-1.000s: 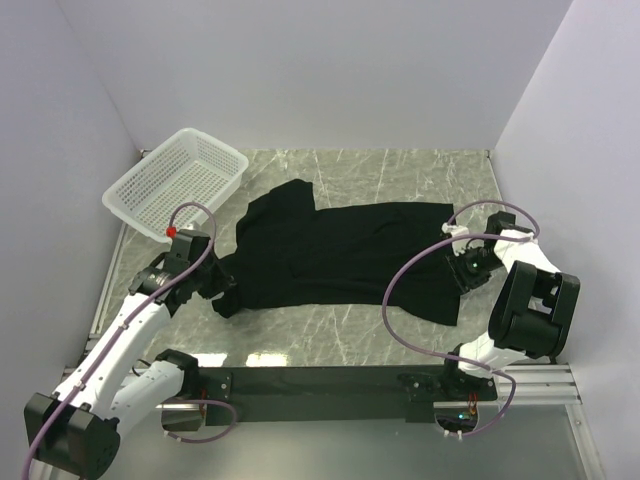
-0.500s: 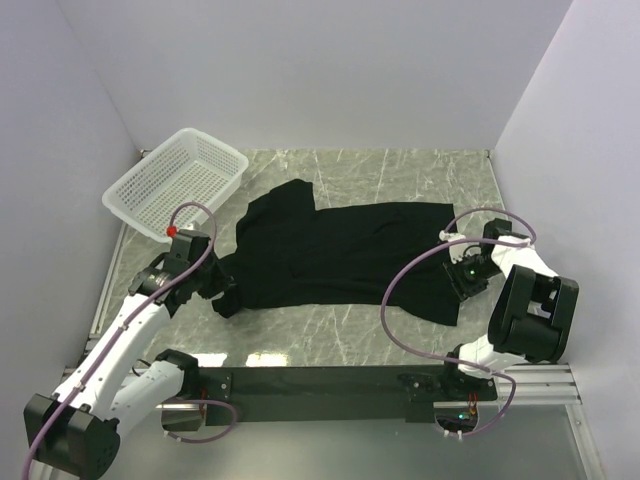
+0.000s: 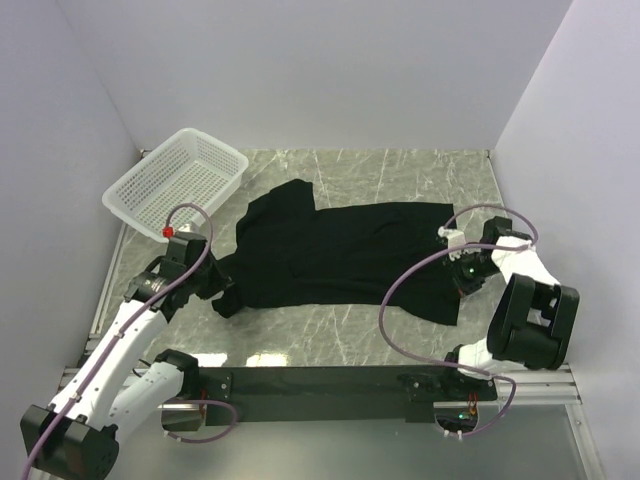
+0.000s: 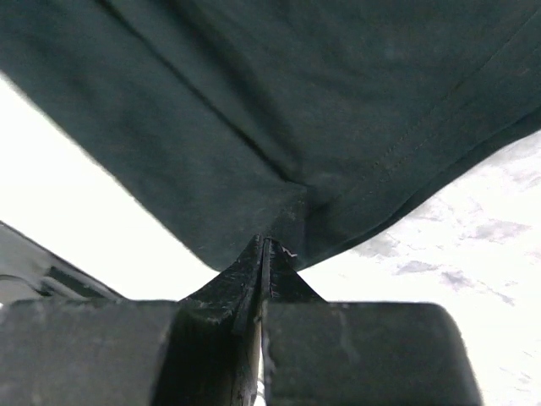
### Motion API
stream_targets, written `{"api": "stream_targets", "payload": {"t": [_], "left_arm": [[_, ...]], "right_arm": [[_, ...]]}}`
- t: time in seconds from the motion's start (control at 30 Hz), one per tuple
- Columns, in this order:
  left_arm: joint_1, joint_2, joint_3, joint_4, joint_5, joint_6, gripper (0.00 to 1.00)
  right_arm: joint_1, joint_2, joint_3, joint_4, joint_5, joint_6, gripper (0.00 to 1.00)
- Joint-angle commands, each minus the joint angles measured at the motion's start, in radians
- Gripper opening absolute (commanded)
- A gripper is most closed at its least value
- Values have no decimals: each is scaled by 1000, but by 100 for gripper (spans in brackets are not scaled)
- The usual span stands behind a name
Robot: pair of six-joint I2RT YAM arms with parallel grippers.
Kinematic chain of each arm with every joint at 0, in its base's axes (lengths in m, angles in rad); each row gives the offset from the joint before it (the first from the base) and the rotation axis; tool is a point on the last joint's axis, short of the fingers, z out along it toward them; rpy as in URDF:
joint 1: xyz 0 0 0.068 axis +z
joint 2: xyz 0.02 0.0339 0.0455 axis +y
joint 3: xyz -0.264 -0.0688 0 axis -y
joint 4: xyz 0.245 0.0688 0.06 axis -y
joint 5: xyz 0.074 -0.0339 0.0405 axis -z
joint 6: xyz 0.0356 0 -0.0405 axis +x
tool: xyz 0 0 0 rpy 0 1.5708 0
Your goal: Fold and stack the t-shirts
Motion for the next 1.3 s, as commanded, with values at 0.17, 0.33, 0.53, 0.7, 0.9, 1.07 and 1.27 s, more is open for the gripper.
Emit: {"api": "stream_targets", "payload": {"t": [0.17,0.33,0.53,0.7,0.9,1.07,1.27], "left_arm": [[4,-61,75,-17,-100,35,1],[4,-66,136,-9,-144,61,0],[4,-82,261,43,-259,138,1],[4,-33,412,173,-363,256,1],[4,54,633,393,-466,415,1],[4,140,817,518,-534,544,1],[4,201,949,692,-647,696,1]], "right_arm": [[-5,-260,214,-49,-216,36,0],[-25,-332,262,-10,-276,101,0],[-55,-401,346,60,-336,209,0],[-89,-447,455,169,-379,325,0],[-121,-473,627,333,-337,507,0],[-144,-467,783,468,-258,688,0],[-269,-400,1002,553,-182,885,0]]}}
